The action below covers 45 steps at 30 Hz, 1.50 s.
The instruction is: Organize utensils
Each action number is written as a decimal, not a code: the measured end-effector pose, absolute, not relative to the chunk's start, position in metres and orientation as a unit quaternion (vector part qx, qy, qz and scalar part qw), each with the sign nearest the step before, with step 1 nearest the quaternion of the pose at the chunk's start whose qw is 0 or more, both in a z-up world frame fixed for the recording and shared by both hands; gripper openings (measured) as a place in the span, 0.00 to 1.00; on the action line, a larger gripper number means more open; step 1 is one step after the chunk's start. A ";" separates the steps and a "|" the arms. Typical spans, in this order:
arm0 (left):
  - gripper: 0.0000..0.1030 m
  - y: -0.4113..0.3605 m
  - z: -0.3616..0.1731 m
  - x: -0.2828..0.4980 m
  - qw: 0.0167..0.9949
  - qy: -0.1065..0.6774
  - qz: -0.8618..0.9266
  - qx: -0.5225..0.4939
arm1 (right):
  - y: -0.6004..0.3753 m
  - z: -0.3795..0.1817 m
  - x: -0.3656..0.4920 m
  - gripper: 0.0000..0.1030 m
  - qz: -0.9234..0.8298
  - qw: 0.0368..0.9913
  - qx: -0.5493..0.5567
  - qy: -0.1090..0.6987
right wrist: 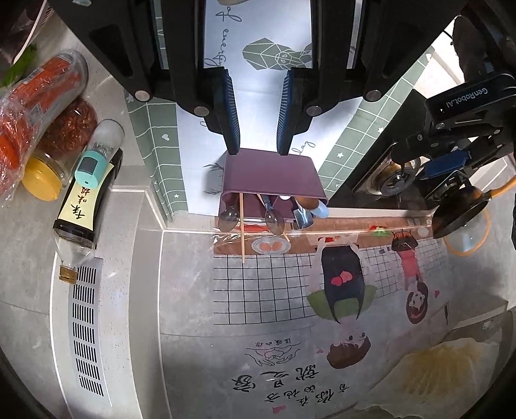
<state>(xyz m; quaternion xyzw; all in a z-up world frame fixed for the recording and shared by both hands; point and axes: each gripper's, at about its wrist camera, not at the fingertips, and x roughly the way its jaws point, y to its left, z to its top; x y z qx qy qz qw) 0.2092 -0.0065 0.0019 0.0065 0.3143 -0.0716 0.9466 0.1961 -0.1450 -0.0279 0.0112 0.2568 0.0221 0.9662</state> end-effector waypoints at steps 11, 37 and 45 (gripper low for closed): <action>0.64 -0.006 0.000 0.208 0.946 0.316 -0.070 0.008 | -0.147 -0.029 0.195 0.22 0.022 0.966 0.012 0.255; 0.64 -0.004 -0.004 0.212 0.944 0.324 -0.068 0.002 | -0.147 -0.031 0.203 0.23 0.019 0.964 0.018 0.263; 0.64 -0.004 -0.004 0.212 0.943 0.325 -0.068 0.002 | -0.148 -0.031 0.204 0.23 0.019 0.964 0.019 0.263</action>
